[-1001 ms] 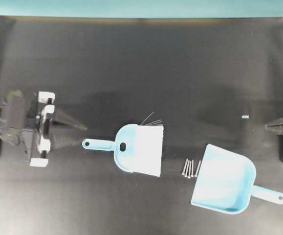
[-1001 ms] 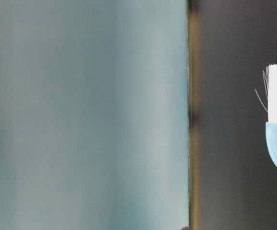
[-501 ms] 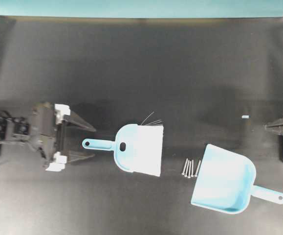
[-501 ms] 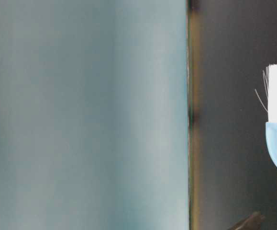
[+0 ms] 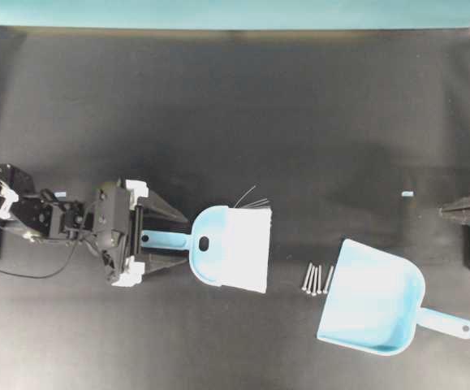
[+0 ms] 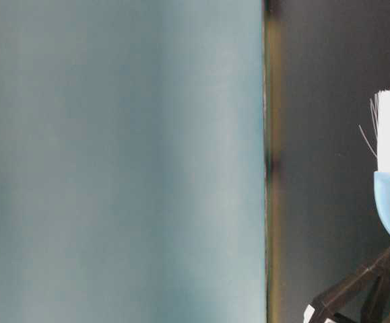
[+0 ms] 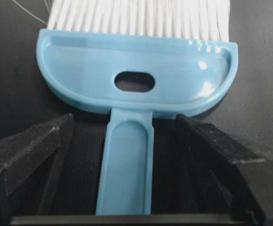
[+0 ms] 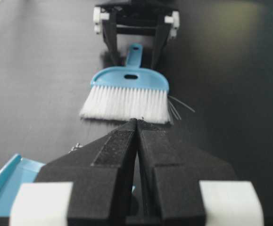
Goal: Hold the dustpan with a person, while the left arm uses a hand brush to gather the screws into the dustpan.
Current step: 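Move the left gripper to the blue brush handle and close on it, then lift the brush with the left gripper and swing it toward the screws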
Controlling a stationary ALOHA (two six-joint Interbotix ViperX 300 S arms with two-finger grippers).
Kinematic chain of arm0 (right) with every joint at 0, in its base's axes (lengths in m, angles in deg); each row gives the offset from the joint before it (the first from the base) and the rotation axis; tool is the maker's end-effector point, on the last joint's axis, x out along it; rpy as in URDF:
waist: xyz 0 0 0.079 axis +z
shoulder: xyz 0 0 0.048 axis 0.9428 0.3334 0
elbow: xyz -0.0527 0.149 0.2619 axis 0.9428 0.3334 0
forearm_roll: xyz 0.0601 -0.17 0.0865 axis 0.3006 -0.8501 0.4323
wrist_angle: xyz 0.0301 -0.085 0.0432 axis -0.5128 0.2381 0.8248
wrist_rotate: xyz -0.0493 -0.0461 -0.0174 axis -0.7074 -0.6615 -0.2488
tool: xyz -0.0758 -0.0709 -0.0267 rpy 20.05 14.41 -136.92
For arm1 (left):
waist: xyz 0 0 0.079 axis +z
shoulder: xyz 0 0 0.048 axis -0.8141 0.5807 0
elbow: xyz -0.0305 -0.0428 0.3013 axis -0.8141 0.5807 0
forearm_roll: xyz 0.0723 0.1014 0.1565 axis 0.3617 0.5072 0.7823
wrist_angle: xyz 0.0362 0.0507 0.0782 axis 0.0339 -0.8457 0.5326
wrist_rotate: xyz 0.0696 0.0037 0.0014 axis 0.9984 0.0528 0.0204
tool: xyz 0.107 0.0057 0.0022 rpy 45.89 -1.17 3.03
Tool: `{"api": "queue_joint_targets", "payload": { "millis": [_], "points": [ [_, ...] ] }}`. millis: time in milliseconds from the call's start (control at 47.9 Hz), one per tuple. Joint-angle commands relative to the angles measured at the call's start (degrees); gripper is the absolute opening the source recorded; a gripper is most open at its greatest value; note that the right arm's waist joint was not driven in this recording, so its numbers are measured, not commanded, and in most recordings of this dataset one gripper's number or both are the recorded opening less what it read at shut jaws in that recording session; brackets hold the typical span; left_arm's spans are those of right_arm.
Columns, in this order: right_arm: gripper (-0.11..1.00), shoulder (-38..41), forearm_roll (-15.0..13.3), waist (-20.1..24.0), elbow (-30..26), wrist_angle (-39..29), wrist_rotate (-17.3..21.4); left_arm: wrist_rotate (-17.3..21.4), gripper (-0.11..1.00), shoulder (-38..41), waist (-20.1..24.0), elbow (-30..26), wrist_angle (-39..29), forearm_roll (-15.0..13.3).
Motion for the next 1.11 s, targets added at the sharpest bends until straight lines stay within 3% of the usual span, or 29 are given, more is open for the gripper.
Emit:
{"api": "queue_joint_targets", "payload": {
  "millis": [0, 188, 250, 376, 584, 855, 1085],
  "points": [
    [0.0, 0.6, 0.0, 0.0, -0.3, 0.7, -0.3, -0.2, 0.84, 0.5, 0.2, -0.8, -1.5, 0.2],
    [0.0, 0.6, 0.0, 0.0, -0.3, 0.7, -0.3, 0.1, 0.74, 0.6, -0.4, -0.9, -3.5, 0.2],
    [0.0, 0.6, 0.0, 0.0, -0.3, 0.7, -0.3, 0.3, 0.63, 0.3, -0.7, -0.9, -4.5, 0.2],
    [0.0, 0.6, 0.0, 0.0, -0.3, 0.7, -0.3, 1.0, 0.3, -1.7, -1.0, -1.0, -6.3, 0.2],
    [0.0, 0.6, -0.1, 0.0, -0.3, 0.7, -0.3, 3.3, 0.31, -8.3, -1.0, -2.3, -13.6, 0.2],
    [0.0, 0.6, 0.0, 0.0, -0.3, 0.7, -0.3, 8.7, 0.31, -18.7, -0.4, -11.5, -40.1, 0.2],
    [0.0, 0.6, -0.1, 0.0, -0.3, 0.7, -0.3, 12.7, 0.31, -24.3, -0.4, -24.4, -69.4, 0.2]
  ]
}}
